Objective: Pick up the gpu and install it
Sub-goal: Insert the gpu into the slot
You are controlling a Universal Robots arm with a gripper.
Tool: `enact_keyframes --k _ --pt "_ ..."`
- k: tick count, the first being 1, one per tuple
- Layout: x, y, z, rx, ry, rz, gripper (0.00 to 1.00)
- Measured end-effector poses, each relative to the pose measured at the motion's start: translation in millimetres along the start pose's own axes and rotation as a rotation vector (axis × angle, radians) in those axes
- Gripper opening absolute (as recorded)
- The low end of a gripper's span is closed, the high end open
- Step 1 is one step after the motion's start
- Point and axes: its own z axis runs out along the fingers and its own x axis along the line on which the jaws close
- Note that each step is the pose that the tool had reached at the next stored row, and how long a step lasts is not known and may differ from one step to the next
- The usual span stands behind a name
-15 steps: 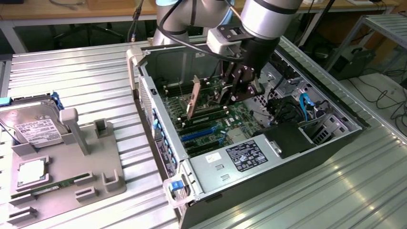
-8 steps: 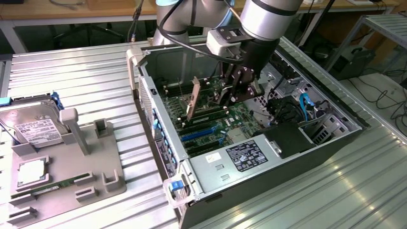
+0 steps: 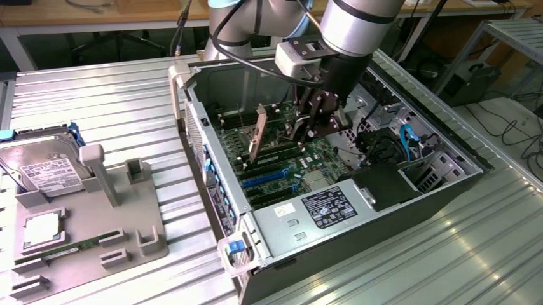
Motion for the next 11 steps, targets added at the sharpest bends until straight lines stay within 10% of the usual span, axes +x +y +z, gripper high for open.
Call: enact_keyframes --k 11 --pt "1.4 -0.1 2.6 0.0 -0.0002 0.0 0.28"
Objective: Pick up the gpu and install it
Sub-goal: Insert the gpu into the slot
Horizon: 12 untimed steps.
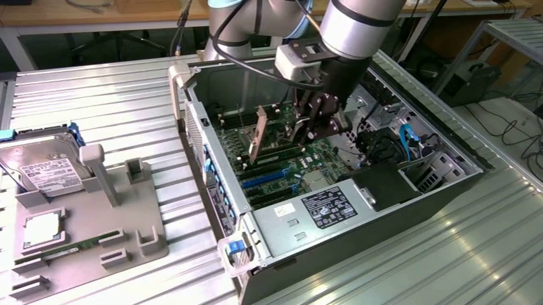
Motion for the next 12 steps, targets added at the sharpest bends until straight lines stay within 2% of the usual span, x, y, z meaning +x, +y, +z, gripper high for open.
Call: enact_keyframes --k 12 --pt "0.8 -0.1 3.1 0.0002 0.0001 0.0 0.28"
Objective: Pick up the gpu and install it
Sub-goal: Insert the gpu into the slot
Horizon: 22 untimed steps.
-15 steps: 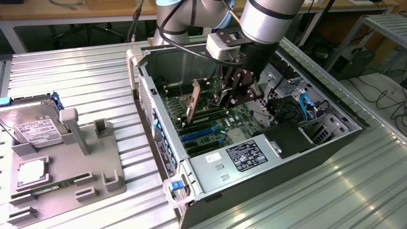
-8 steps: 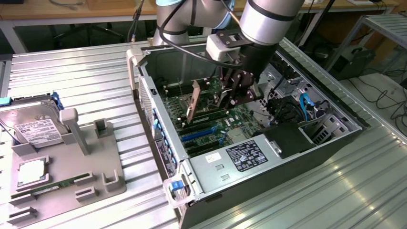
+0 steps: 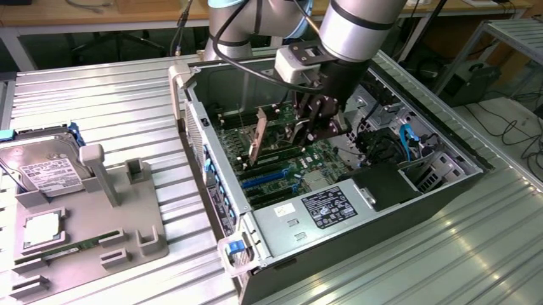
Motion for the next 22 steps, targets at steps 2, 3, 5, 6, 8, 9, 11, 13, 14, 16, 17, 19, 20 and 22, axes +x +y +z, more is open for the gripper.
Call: enact_keyframes --k 2,3,5,6,8,9,11,13,14,16,17,19,20,22 --pt "0.1 0.0 0.3 0.0 0.0 0.0 0.28" --pt "0.2 0.0 0.5 0.0 0.0 0.0 0.28" --pt "0.2 0.0 0.8 0.0 -0.0001 0.0 0.28" --pt "0.3 0.0 0.9 0.0 -0.0001 0.0 0.28" --pt "0.3 0.0 1.2 0.0 -0.0001 0.0 0.28" --pt "0.3 0.0 1.4 0.0 0.0 0.0 0.28" --pt "0.4 -0.1 1.9 0.0 -0.0001 0.0 0.28" --pt "0.5 -0.1 2.6 0.0002 -0.0001 0.0 0.28" --pt "0.5 -0.1 3.1 0.0007 -0.0002 0.0 0.28" --pt "0.0 -0.1 4.2 0.0017 0.0005 0.0 0.28" --pt "-0.1 -0.2 4.5 0.0024 0.002 0.0 0.28" --pt "-0.1 -0.1 4.5 0.0025 0.0026 0.0 0.28" --pt "-0.1 -0.1 4.7 0.0032 0.0027 0.0 0.28" --pt "0.7 0.0 6.2 0.0049 0.0016 -0.002 0.28"
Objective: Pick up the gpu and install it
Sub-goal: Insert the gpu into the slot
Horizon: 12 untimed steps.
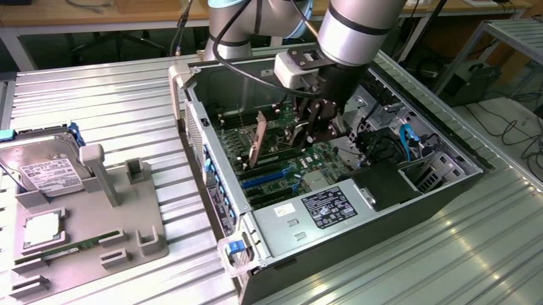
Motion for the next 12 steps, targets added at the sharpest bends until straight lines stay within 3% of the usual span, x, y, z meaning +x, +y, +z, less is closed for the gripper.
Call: enact_keyframes --k 12 --pt "0.9 -0.2 8.2 0.0 -0.0015 -0.003 0.28"
